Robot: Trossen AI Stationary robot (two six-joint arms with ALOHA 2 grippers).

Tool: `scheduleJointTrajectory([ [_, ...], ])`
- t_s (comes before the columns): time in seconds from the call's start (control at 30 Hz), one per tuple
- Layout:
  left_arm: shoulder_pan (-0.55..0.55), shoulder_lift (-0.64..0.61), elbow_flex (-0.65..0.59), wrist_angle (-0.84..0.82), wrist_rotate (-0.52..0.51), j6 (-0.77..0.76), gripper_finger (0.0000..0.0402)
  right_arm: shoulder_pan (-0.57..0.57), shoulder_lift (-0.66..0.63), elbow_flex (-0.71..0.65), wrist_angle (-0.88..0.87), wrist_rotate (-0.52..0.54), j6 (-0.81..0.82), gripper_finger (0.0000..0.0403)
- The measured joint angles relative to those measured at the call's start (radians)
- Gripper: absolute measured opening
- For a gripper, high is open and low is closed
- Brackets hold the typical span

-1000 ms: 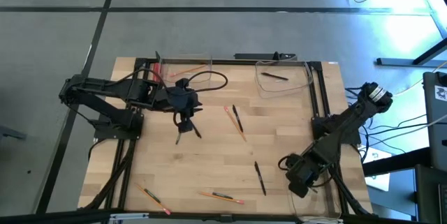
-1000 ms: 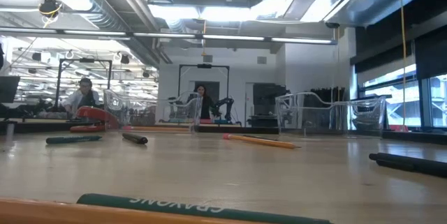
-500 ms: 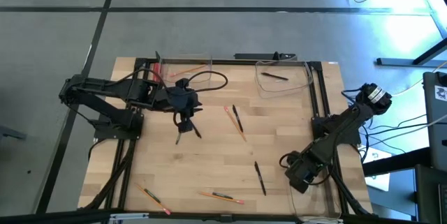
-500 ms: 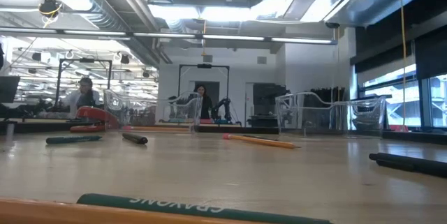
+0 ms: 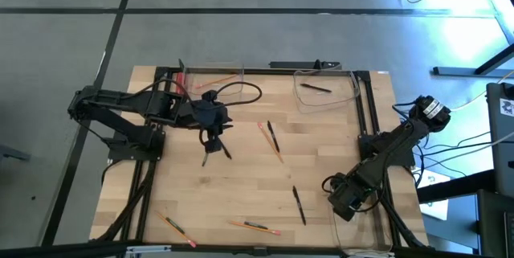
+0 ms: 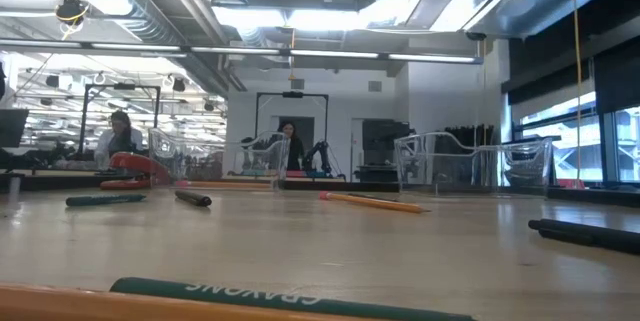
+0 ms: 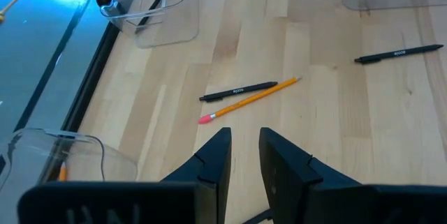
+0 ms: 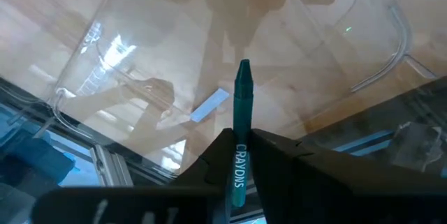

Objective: Sort crayons/erasers/pens/pencils in bins
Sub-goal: Put the top right green crayon into the bottom transparent bin, then put the top left green crayon into the bottom transparent bin

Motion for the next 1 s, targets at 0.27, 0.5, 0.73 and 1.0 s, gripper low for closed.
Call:
scheduleJointTrajectory([
  [0.27, 0.000, 0.000, 0.000, 0.000, 0.000, -0.003, 0.0069, 0.000, 0.000, 0.000, 0.003, -0.007, 0.007, 0.0109],
  [0.5, 0.000, 0.000, 0.000, -0.027, 0.000, -0.079, 0.0069, -0.003, -0.002, 0.050, 0.009, -0.083, 0.038, 0.0120],
  [0.73, 0.000, 0.000, 0.000, -0.212, 0.000, -0.314, 0.0069, -0.003, -0.002, 0.169, -0.003, -0.065, 0.069, 0.0120],
  [1.0, -0.011, -0.001, -0.030, -0.388, 0.014, -0.747, 0.0069, -0.003, -0.002, 0.346, -0.093, 0.247, 0.062, 0.0120],
])
